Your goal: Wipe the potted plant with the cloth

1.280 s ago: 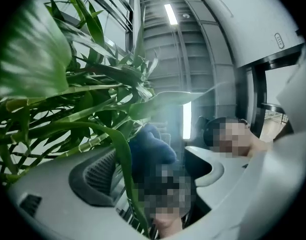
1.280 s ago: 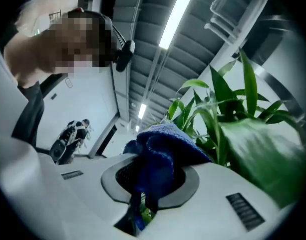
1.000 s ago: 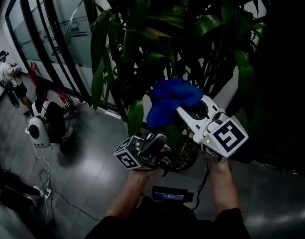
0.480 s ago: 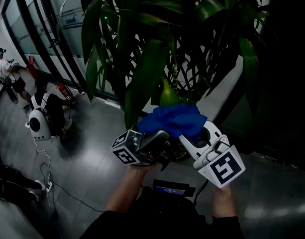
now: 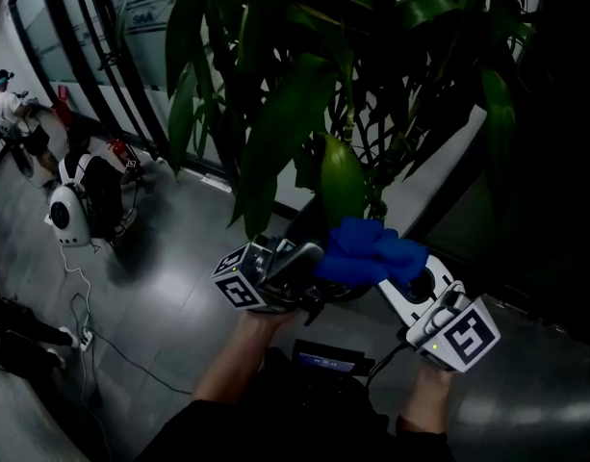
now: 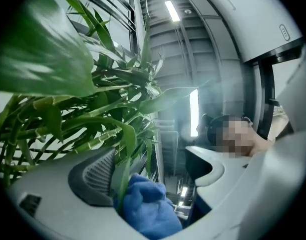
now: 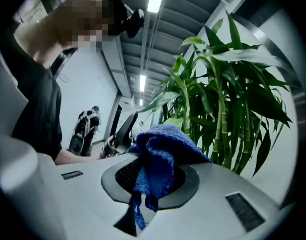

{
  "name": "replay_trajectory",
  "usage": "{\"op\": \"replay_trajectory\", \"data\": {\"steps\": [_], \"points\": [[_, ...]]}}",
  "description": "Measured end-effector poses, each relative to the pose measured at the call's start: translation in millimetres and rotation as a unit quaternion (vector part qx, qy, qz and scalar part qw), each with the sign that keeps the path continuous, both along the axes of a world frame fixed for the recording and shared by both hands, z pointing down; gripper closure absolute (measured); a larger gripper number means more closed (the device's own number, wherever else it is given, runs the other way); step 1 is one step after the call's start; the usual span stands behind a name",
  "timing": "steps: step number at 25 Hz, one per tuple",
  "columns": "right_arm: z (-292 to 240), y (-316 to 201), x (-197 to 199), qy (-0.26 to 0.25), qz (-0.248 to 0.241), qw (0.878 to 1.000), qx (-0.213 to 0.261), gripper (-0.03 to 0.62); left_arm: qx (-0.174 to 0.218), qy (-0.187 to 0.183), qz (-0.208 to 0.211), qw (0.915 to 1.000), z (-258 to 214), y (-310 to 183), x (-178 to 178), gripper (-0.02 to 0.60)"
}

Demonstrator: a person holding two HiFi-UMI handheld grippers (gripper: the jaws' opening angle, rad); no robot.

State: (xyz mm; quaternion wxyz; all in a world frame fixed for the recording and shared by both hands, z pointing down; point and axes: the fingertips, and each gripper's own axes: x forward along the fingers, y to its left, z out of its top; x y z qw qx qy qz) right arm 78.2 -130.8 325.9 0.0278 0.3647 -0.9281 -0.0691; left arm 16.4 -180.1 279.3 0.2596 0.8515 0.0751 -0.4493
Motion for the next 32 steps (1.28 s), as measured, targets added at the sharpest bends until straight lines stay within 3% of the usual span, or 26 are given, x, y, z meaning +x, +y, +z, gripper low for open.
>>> {"op": "replay_trajectory", "data": {"steps": [5, 10, 17, 23, 32], "points": [[-74, 8, 40, -0.122, 0.008, 0.987, 0.103, 0.52, -0.028, 0.01, 0.008, 0.9995, 16, 1, -5, 0.147], [-121, 10, 51, -0.163, 0.025, 0.972, 0.168, 0.52, -0.035, 0.019, 0.014, 0.9991, 20, 7, -9, 0.147], [-142, -19, 3, -0.098, 0.006, 0.975, 0.199, 0.52, -0.026, 0.021, 0.024, 0.9992, 18, 16, -5, 0.147], [-79, -43, -37, 0.001, -0.014, 0.993, 0.117, 0.52, -0.018, 0.025, 0.038, 0.9988, 11, 25, 0, 0.147], [-4, -30, -45, 0.086, -0.009, 0.995, 0.058, 0.52, -0.02, 0.017, 0.026, 0.9993, 12, 21, 2, 0.146]]}}
